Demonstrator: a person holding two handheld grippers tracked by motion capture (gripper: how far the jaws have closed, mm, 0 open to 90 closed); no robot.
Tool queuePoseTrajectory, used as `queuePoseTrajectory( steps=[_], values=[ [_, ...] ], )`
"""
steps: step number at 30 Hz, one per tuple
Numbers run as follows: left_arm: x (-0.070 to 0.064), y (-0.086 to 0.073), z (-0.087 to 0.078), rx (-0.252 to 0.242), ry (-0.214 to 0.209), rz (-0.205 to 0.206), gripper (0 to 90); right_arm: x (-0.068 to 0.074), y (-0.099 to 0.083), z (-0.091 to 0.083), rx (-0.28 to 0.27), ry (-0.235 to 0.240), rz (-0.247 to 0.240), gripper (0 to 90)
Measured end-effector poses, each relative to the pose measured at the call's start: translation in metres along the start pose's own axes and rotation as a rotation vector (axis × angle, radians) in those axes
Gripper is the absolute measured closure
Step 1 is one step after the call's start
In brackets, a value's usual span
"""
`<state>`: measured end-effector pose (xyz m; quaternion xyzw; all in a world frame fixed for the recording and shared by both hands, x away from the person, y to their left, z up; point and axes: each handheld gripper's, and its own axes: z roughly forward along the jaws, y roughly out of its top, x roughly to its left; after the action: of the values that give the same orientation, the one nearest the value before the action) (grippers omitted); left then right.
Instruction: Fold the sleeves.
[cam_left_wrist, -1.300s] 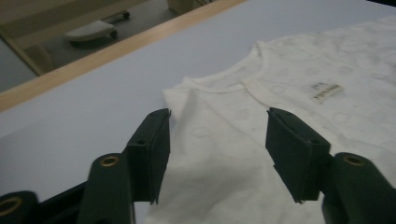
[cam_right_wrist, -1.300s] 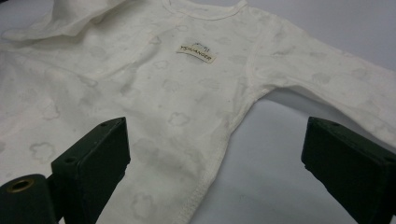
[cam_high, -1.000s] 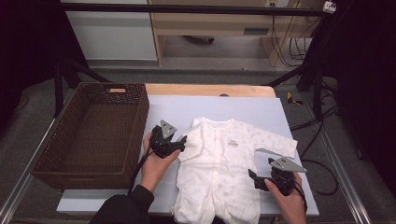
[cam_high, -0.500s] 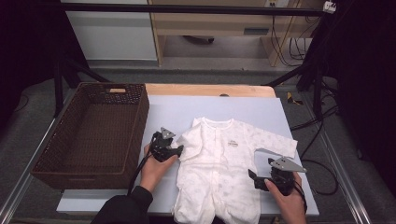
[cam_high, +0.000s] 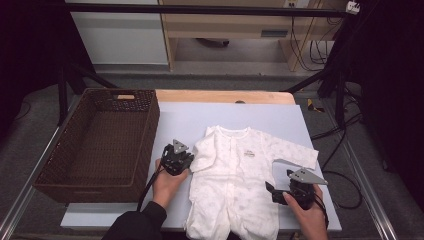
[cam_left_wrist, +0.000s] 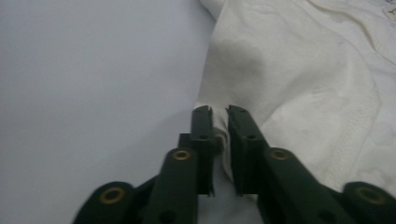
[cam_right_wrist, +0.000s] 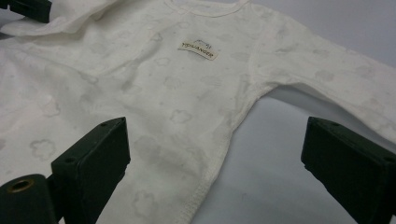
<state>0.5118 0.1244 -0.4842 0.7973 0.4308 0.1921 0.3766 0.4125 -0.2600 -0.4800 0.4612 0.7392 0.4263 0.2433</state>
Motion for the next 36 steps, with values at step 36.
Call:
queuePoseTrajectory(
  steps=[36],
  values=[
    [-0.009,0.067,-0.081,-0.292,0.093,0.053,87.8,0.001,0.000,0.000,0.001,-0.006,0.001,8.2]
  ],
)
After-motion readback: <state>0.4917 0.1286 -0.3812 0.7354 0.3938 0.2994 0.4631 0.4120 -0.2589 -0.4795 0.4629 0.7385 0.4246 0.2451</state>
